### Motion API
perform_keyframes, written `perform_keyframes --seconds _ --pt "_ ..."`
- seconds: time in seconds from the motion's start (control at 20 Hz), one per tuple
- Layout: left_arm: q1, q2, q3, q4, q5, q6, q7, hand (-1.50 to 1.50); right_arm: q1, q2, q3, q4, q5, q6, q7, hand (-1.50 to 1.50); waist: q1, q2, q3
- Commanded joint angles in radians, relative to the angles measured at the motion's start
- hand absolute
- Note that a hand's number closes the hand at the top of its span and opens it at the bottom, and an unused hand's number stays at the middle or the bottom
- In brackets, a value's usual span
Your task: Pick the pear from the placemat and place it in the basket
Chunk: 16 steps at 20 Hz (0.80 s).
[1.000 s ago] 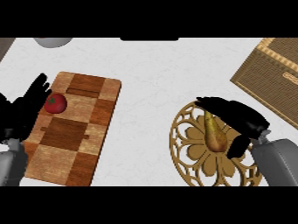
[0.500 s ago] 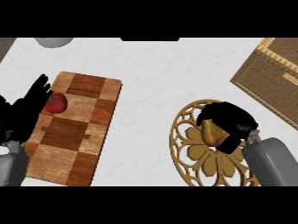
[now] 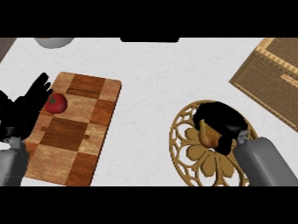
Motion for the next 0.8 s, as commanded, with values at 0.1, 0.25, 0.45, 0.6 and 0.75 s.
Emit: perform_keyframes --seconds 0.1,0.25,0.45,0.6,0.75 --pt "-0.026 0.019 0.013 -0.026 0.011 -0.003 0.022 0.0 0.005 0.234 -0.143 0.057 -0.043 -0.067 0.44 1.5 0.01 0.016 0.012" --pt "-0.026 0.008 0.003 -0.008 0.002 -0.003 0.0 0.0 -0.023 0.238 -0.214 0.044 -0.12 -0.145 0.63 1.5 0.022 0.026 0.013" --pt "-0.034 -0.02 -0.032 -0.005 0.001 -0.017 -0.004 0.0 -0.086 0.241 -0.156 0.037 -0.28 -0.3 0.841 1.5 0.061 0.024 0.013" --pt "-0.039 -0.014 -0.042 0.012 -0.015 -0.021 -0.012 0.0 -0.154 0.242 -0.115 -0.002 -0.414 -0.509 0.876 1.5 0.078 0.025 0.015" --pt "-0.033 -0.023 -0.05 0.01 -0.003 -0.036 -0.005 0.0 -0.188 0.243 -0.014 -0.047 -0.454 -0.734 0.883 1.5 0.076 0.019 0.013"
